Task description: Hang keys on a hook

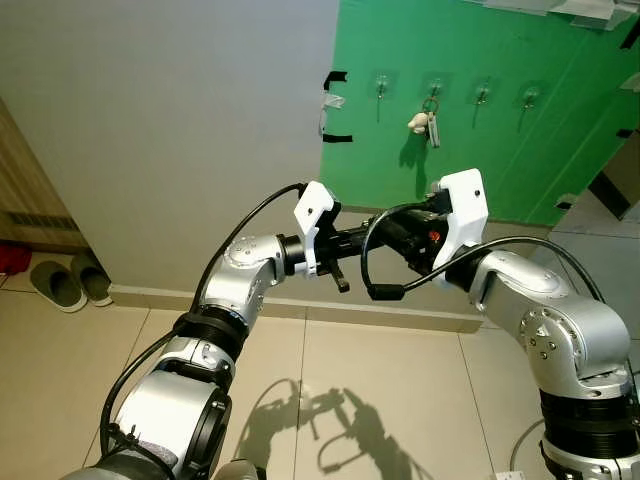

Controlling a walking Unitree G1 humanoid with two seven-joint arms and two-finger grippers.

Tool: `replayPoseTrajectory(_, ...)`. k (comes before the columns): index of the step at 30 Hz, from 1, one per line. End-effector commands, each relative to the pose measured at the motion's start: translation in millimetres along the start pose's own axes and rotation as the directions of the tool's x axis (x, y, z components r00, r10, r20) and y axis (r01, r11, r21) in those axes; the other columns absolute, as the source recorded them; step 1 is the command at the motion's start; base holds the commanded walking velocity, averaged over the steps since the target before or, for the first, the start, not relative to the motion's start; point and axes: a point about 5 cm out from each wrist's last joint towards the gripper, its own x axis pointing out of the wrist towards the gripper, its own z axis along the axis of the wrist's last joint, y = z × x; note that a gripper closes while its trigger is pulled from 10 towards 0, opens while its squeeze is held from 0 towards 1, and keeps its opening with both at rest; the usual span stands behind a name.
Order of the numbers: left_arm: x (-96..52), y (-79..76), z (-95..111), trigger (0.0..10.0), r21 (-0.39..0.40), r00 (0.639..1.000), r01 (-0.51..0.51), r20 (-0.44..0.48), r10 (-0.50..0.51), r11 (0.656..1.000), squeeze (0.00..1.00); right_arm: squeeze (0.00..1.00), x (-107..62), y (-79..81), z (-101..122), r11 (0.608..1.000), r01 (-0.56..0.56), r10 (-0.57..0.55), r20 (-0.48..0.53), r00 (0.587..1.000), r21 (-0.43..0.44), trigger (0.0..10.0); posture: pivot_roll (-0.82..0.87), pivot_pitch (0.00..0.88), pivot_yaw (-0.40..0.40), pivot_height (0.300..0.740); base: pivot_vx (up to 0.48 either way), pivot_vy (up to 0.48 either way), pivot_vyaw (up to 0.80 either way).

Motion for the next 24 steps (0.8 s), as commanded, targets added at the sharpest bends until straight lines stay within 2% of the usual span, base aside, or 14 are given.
replayPoseTrajectory(1, 2.2, -0.9, -1.1, 0.0, 0.007, 1.000, 0.005, -0.015, -0.005, 1.000, 0.00, 0.00, 2.8, -0.8, 1.0, 1.000, 0.016, -0.017, -0.011, 1.000, -0.011, 10.0, -0.09, 0.000, -0.033, 0.740, 0.000, 0.000, 0.00)
replayPoseTrajectory(9, 2.6, -1.0, -0.4, 0.0, 0.009, 1.000, 0.009, -0.016, -0.009, 1.000, 0.00, 0.00, 6.0, 1.6, -2.9, 1.000, 0.024, -0.024, -0.030, 0.999, -0.008, 10.0, -0.09, 0.000, -0.031, 0.740, 0.000, 0.000, 0.00)
replayPoseTrajectory(10, 2.5, -0.9, -0.3, 0.0, 0.009, 1.000, 0.009, -0.016, -0.009, 1.000, 0.00, 0.00, 6.3, 1.5, -2.8, 1.000, 0.026, -0.026, -0.029, 0.999, -0.007, 8.4, -0.09, 0.000, -0.031, 0.740, 0.000, 0.000, 0.00)
replayPoseTrajectory(11, 2.4, -0.8, -0.1, 0.0, 0.010, 1.000, 0.009, -0.016, -0.009, 1.000, 0.00, 0.00, 6.5, 1.5, -2.7, 1.000, 0.029, -0.029, -0.027, 0.999, -0.006, 0.0, -0.09, 0.000, -0.030, 0.740, 0.000, 0.000, 0.00)
replayPoseTrajectory(24, 3.1, -1.1, -0.4, 0.0, 0.009, 1.000, 0.013, -0.018, -0.013, 1.000, 0.00, 0.00, 7.3, 2.5, -4.0, 1.000, 0.031, -0.031, -0.026, 0.999, -0.001, 0.0, -0.09, 0.000, -0.028, 0.740, 0.000, 0.000, 0.00)
